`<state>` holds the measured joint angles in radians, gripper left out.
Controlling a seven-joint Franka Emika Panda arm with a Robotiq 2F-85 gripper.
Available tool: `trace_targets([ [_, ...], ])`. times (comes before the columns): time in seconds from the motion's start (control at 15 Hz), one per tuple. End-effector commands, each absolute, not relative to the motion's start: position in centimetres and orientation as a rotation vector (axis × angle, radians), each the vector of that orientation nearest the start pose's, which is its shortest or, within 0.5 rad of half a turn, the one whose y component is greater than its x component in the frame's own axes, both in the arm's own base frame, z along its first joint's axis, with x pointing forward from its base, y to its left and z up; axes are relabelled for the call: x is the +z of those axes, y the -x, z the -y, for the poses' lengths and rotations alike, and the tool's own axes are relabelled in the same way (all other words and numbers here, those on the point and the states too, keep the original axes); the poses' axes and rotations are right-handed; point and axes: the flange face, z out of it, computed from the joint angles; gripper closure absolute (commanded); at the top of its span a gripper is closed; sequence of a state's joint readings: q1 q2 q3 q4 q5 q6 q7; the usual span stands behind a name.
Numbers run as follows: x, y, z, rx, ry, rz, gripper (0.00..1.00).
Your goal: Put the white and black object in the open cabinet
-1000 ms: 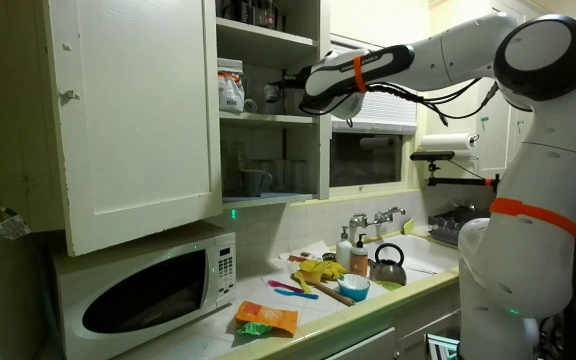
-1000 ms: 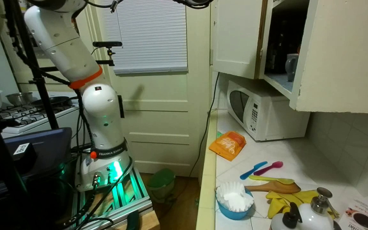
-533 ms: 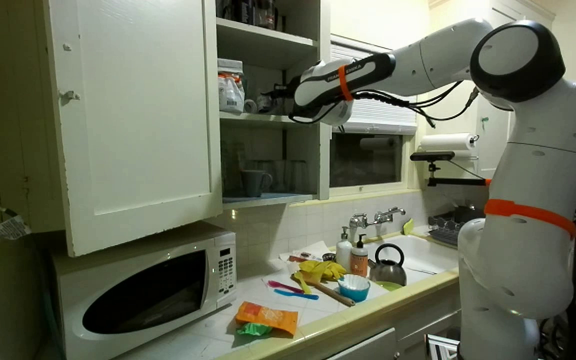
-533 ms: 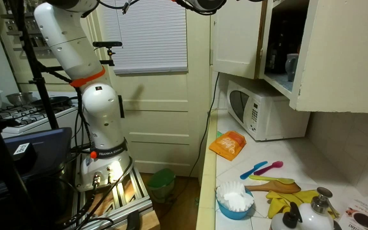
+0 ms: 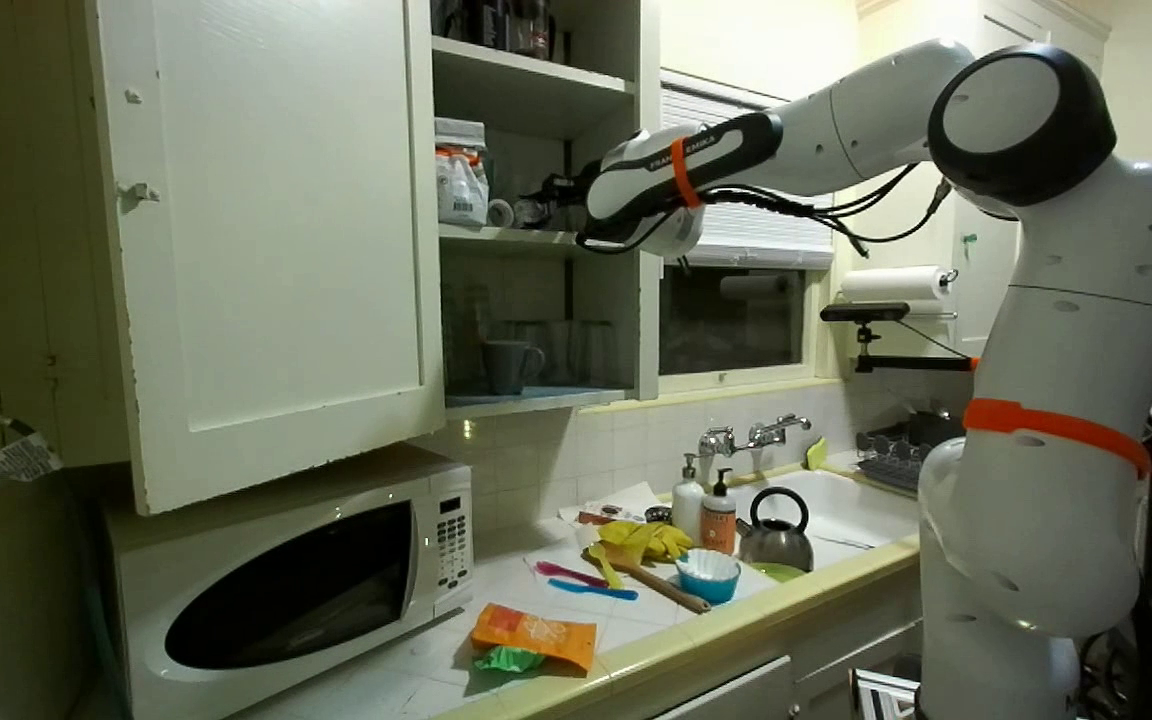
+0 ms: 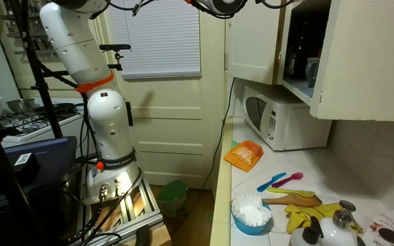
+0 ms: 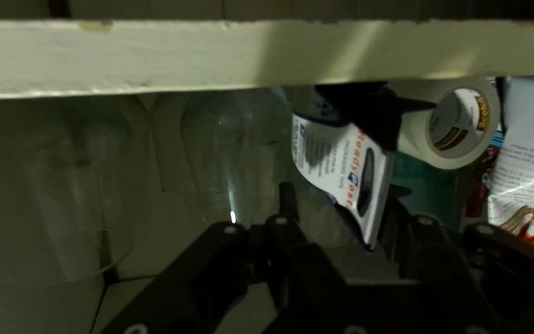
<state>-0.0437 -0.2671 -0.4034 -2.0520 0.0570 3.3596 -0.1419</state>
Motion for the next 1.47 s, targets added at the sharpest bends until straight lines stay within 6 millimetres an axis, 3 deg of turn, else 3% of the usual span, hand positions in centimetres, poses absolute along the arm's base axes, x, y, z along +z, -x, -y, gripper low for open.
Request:
trace_targets([
  [0.0,74.2,-43.4,25.3,-2.388,2.396,-0.589,0.23],
  [0.2,75.0,-43.2,24.8,-2.393,2.399,-0.579,0.02],
  [0.47,74.8,-42.9,24.7,-2.393,2.44,-0.566,0.0],
  [0.53,74.6,-42.9,24.9,-2.397,2.447,-0.569,0.25],
  [0.67,74.5,-42.8,25.1,-2.4,2.456,-0.578,0.34],
  [0.87,74.9,-42.6,25.2,-2.417,2.453,-0.577,0.58],
  [1.0,76.2,-42.2,24.8,-2.481,2.402,-0.564,0.73],
  [1.07,77.2,-41.9,24.4,-2.513,2.369,-0.556,0.32],
  [1.2,79.2,-40.9,23.3,-2.576,2.321,-0.517,0.36],
  [1.33,80.6,-38.6,21.8,-2.524,2.352,-0.504,0.24],
  [1.4,80.7,-37.0,20.3,-2.393,2.396,-0.477,0.16],
])
